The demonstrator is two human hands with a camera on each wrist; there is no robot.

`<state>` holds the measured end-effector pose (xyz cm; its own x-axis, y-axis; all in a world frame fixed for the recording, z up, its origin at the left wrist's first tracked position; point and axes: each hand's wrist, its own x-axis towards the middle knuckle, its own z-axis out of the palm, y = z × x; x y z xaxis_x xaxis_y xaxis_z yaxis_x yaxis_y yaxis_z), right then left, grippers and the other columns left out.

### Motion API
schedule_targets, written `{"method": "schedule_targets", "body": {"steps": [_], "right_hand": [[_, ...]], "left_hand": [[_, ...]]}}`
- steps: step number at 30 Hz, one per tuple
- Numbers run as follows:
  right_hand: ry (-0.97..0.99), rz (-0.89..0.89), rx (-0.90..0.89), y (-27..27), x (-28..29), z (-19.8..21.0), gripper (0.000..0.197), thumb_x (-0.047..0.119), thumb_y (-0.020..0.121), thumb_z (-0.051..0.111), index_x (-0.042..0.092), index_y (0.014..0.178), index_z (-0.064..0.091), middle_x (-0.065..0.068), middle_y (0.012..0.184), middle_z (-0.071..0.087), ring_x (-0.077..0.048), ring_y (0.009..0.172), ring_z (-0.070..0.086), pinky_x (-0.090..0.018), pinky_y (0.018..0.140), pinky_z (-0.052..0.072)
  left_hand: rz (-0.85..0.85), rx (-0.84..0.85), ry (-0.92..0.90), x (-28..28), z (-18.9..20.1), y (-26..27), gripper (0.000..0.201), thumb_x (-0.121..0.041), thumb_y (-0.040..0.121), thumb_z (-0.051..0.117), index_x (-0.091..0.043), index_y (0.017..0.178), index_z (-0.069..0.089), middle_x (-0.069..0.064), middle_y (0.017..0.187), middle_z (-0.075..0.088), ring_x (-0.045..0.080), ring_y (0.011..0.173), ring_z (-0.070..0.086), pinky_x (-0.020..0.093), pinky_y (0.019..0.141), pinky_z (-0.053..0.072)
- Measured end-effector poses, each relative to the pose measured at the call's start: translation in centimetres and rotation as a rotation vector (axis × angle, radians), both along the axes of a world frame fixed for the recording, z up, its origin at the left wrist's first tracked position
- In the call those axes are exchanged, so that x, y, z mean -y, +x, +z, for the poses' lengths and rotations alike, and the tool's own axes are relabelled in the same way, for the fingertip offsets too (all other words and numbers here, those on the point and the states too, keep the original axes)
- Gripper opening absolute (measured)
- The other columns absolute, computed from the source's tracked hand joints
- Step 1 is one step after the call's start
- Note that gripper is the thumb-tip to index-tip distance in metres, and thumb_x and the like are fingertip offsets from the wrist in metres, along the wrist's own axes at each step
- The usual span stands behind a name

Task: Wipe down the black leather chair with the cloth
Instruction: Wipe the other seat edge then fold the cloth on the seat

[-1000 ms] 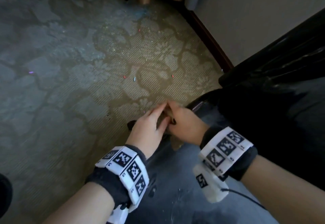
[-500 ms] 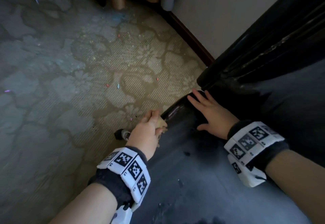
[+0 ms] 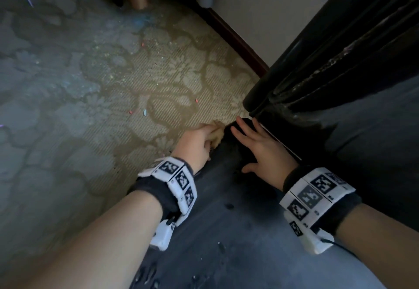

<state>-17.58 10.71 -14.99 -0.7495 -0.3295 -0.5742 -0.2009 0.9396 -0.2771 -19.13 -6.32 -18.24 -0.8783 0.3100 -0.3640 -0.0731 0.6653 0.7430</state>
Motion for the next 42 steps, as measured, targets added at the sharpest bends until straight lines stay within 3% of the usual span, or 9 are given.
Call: {"method": "schedule_targets", "body": {"steps": [3,5,11,14,19,27,32,38,42], "right_hand": [[0.000,0.003,0.003,-0.1,0.1,0.1,0.094,0.019,0.079,0.070,0.023,0.148,0.006,0.006,0.158,-0.011,-0.023,0.145,-0.009,-0.017,0.107,-0.001],[0.011,0.002,0.006,-0.2,0.3,0.2,0.093,0.019,0.080,0.070,0.023,0.148,0.006,0.006,0.157,-0.011,-0.023,0.145,-0.009,-0.022,0.114,0.003],[0.047,0.003,0.020,-0.1,0.9,0.4,0.093,0.019,0.081,0.069,0.023,0.148,0.006,0.006,0.158,-0.011,-0.024,0.145,-0.008,-0.028,0.117,0.008],[0.078,0.007,0.024,-0.1,0.8,0.4,0.093,0.021,0.080,0.070,0.023,0.148,0.006,0.006,0.158,-0.010,-0.025,0.145,-0.006,-0.029,0.116,0.012],[0.079,-0.018,0.044,-0.3,1.0,0.6,0.096,0.019,0.077,0.072,0.024,0.148,0.008,0.007,0.158,-0.007,-0.025,0.145,-0.005,-0.032,0.116,0.016],[0.129,0.002,0.072,-0.8,1.6,1.5,0.095,0.019,0.079,0.072,0.023,0.148,0.007,0.005,0.158,-0.008,-0.027,0.145,-0.004,-0.031,0.115,0.018],[0.141,-0.008,0.074,-0.6,1.7,1.5,0.096,0.018,0.077,0.072,0.023,0.148,0.008,0.005,0.158,-0.008,-0.027,0.145,-0.003,-0.032,0.114,0.019],[0.140,-0.018,0.069,-0.5,1.8,1.6,0.097,0.019,0.076,0.074,0.022,0.148,0.010,0.005,0.158,-0.006,-0.027,0.145,-0.001,-0.034,0.115,0.020],[0.163,-0.002,0.073,-0.7,2.2,2.0,0.096,0.018,0.077,0.073,0.021,0.148,0.009,0.004,0.159,-0.006,-0.028,0.145,-0.001,-0.036,0.114,0.021]], "left_hand": [[-0.031,-0.075,0.049,2.9,0.1,1.8,0.051,0.016,0.080,0.044,-0.010,0.121,0.061,0.004,0.126,0.059,0.010,0.113,0.050,-0.009,0.091,0.024],[-0.074,-0.038,0.038,5.5,0.4,3.0,0.051,0.019,0.079,0.045,-0.011,0.116,0.065,-0.005,0.122,0.057,0.005,0.112,0.048,-0.014,0.090,0.018],[0.024,0.037,0.016,7.2,1.7,0.5,0.050,0.007,0.088,0.048,-0.029,0.122,0.056,-0.013,0.118,0.055,0.014,0.093,0.061,-0.001,0.068,0.043],[-0.001,-0.076,0.104,3.1,1.4,-2.2,0.052,0.009,0.086,0.047,-0.019,0.128,0.055,-0.002,0.125,0.059,0.016,0.111,0.057,0.014,0.097,0.041],[-0.127,-0.163,0.071,1.7,-0.2,0.9,0.054,0.019,0.078,0.042,-0.008,0.121,0.060,0.007,0.135,0.054,0.008,0.125,0.044,-0.014,0.094,0.010],[-0.377,-0.041,-0.079,10.1,2.2,4.2,0.052,0.014,0.084,0.043,-0.021,0.118,0.063,-0.016,0.127,0.053,-0.003,0.121,0.044,-0.002,0.102,0.014],[-0.131,-0.241,-0.015,5.7,3.3,-0.9,0.050,0.014,0.082,0.045,-0.013,0.121,0.061,0.002,0.130,0.057,0.013,0.122,0.050,0.003,0.100,0.020],[-0.263,-0.220,0.033,3.2,0.5,2.2,0.051,0.019,0.077,0.038,-0.004,0.114,0.065,0.010,0.129,0.057,0.023,0.120,0.053,0.006,0.099,0.023],[-0.261,-0.208,0.034,6.2,0.6,3.8,0.053,0.024,0.073,0.042,-0.006,0.108,0.069,0.006,0.123,0.062,0.011,0.110,0.055,-0.012,0.094,0.018]]}}
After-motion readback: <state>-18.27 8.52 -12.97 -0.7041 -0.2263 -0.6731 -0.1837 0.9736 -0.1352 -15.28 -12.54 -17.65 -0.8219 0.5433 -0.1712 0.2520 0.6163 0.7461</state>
